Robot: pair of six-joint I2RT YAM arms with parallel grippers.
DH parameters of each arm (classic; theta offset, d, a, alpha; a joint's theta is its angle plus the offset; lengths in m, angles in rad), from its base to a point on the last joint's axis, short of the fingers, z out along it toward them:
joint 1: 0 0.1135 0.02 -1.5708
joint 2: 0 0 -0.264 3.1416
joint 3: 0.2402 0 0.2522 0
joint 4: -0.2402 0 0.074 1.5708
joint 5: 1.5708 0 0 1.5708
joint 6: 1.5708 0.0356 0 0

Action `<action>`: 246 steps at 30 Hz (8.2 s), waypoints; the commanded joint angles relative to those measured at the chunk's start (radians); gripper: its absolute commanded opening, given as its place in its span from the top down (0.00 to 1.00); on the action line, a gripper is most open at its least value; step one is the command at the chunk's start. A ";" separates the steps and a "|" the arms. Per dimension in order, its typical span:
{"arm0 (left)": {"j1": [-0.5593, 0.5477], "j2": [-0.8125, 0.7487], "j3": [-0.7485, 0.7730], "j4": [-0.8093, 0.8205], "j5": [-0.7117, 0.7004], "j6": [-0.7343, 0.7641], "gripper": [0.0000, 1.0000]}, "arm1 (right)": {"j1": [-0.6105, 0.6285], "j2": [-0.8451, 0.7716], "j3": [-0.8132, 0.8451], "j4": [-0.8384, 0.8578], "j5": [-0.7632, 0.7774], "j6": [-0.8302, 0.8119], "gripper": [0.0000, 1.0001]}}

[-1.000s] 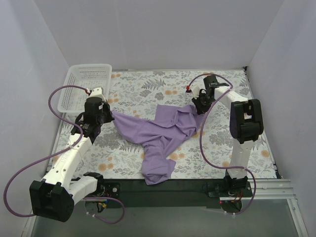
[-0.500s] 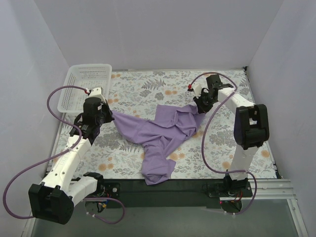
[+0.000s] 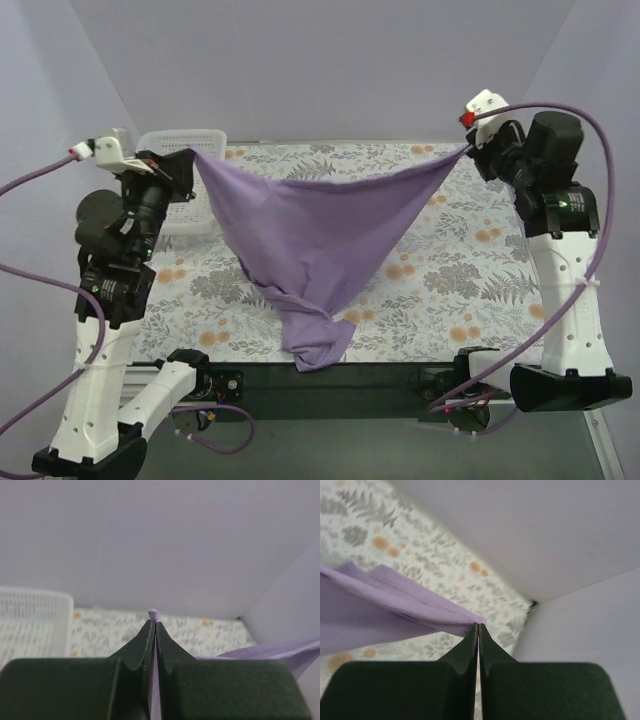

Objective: Fold and stack the t-shirts

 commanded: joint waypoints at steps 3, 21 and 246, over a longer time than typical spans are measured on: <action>0.006 -0.004 0.263 0.125 0.021 -0.036 1.00 | -0.040 -0.077 0.305 -0.020 0.064 0.034 0.99; 0.003 0.093 0.759 0.220 0.086 -0.076 1.00 | -0.211 -0.110 0.760 0.159 0.233 0.063 0.99; 0.005 1.186 0.428 0.022 0.207 0.015 0.48 | -0.450 0.853 0.066 0.027 -0.497 0.153 0.51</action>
